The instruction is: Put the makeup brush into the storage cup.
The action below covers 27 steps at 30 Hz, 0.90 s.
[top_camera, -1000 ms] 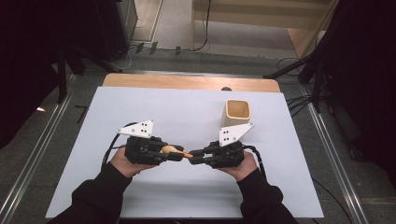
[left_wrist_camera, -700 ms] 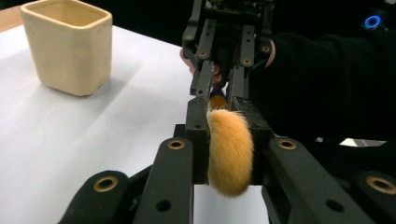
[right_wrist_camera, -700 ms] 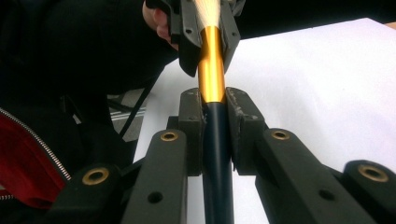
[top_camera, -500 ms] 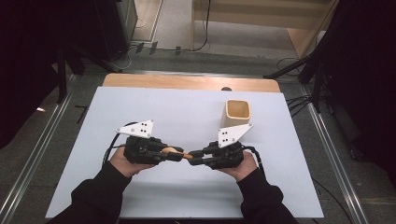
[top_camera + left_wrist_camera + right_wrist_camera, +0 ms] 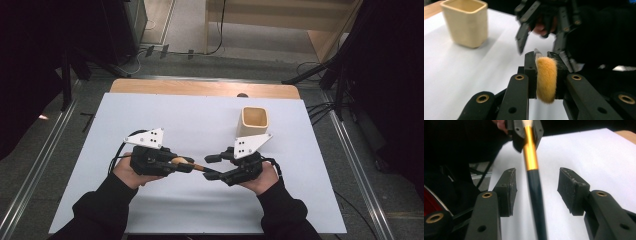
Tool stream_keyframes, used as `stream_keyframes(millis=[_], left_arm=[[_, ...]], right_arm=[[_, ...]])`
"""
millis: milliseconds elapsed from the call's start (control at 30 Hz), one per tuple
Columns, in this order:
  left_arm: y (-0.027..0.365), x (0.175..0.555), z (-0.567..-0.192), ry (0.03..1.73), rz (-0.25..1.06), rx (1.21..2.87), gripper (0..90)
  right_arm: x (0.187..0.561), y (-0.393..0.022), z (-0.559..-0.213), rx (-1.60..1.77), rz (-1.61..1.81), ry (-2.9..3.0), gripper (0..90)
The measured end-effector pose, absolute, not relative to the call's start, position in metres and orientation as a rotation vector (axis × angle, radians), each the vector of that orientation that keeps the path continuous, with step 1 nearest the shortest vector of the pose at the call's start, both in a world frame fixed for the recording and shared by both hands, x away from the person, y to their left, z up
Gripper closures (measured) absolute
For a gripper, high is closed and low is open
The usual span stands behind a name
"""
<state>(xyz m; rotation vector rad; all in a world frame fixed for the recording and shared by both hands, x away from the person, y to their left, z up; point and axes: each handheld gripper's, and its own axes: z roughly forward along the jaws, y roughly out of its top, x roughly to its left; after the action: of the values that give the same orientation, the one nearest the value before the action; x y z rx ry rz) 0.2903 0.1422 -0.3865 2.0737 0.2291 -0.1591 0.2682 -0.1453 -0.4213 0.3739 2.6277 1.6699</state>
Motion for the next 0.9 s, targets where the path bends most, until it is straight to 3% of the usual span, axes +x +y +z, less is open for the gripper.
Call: stream_keyframes(millis=[100,333,533,900], left_arm=[[0.143,0.292,-0.383,0.240,-0.149,2.126,79.3],[0.144,0.294,-0.377,0.257,-0.114,2.197,79.2],[0.135,0.299,-0.381,0.296,-0.219,2.231,79.1],[0.123,0.297,-0.384,0.248,-0.246,2.272,79.1]], right_arm=[[0.266,-0.145,-0.420,0.387,1.591,2.649,42.1],[0.265,-0.140,-0.422,0.396,1.509,2.679,41.9],[0.266,-0.129,-0.428,0.419,1.427,2.743,46.8],[0.268,-0.117,-0.431,0.396,1.407,2.802,60.6]])
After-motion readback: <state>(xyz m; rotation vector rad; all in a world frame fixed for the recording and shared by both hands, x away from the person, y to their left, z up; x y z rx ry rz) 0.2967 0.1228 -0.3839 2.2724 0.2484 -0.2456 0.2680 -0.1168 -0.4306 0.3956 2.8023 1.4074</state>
